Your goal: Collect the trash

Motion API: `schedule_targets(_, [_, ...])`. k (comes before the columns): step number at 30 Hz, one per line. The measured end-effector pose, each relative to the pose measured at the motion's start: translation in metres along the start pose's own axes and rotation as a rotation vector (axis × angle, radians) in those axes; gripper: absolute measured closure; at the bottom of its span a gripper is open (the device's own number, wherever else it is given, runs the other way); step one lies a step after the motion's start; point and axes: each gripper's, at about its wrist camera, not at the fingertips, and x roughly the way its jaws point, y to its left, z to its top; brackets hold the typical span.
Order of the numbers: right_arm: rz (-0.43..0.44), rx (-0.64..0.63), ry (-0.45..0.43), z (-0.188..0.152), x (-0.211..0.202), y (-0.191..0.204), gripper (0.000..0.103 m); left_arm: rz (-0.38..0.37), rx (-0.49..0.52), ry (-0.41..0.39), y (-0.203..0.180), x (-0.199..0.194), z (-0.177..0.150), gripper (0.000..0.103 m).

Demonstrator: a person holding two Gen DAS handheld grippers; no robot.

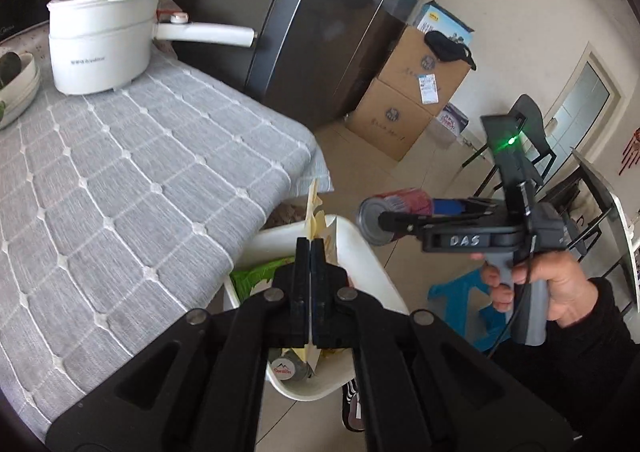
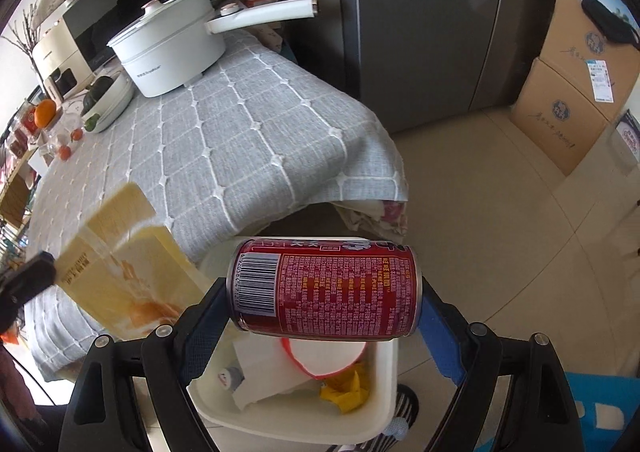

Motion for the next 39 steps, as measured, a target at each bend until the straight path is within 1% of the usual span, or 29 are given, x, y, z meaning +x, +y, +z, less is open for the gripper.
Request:
schedule_targets(4, [-0.015,0.015,0.020,-0.004,0.003,-0.014,0.014,0.041,-0.014,0.064,0.011,0.029,-0.014,0.103])
schedule_targets(6, [-0.013,0.011,0.031,-0.006,0.005,-0.016,0.014,0.055,-0.025,0.102,0.017,0.038,-0.018,0.099])
schedule_targets(7, [-0.011,0.011,0.037,-0.006,0.006,-0.014,0.014,0.065,-0.035,0.122,0.019,0.041,-0.019,0.084])
schedule_targets(8, [-0.007,0.011,0.044,-0.006,0.008,-0.014,0.014,0.086,-0.044,0.127,0.022,0.040,-0.019,0.059])
schedule_targets(9, [-0.004,0.012,0.052,-0.007,0.011,-0.013,0.014,0.103,-0.051,0.125,0.023,0.038,-0.020,0.046])
schedule_targets(10, [0.000,0.011,0.061,-0.007,0.012,-0.012,0.014,0.113,-0.057,0.116,0.025,0.034,-0.020,0.029])
schedule_targets(11, [0.003,0.009,0.069,-0.007,0.014,-0.011,0.014,0.122,-0.062,0.108,0.026,0.029,-0.021,0.025])
schedule_targets(15, [0.006,-0.005,0.088,-0.008,0.021,-0.003,0.014,0.176,-0.061,0.133,0.029,0.018,-0.025,0.018])
schedule_targets(17, [0.010,-0.012,0.097,-0.009,0.025,0.003,0.014,0.215,-0.055,0.145,0.031,0.014,-0.030,0.007])
schedule_targets(21, [0.019,-0.025,0.117,-0.010,0.031,0.014,0.014,0.254,-0.045,0.152,0.034,0.002,-0.039,0.001])
schedule_targets(25, [0.041,-0.025,0.144,-0.010,0.037,0.022,0.013,0.290,-0.046,0.161,0.036,-0.009,-0.050,0.001])
schedule_targets(28, [0.038,-0.024,0.140,-0.011,0.035,0.025,0.013,0.307,-0.056,0.174,0.037,-0.015,-0.059,0.001])
schedule_targets(33, [0.054,0.007,0.109,-0.012,0.020,0.027,0.012,0.328,-0.077,0.176,0.034,-0.027,-0.074,0.001])
schedule_targets(39, [0.046,0.001,0.033,-0.021,-0.011,0.036,0.011,0.407,-0.084,0.148,0.024,-0.043,-0.089,0.001])
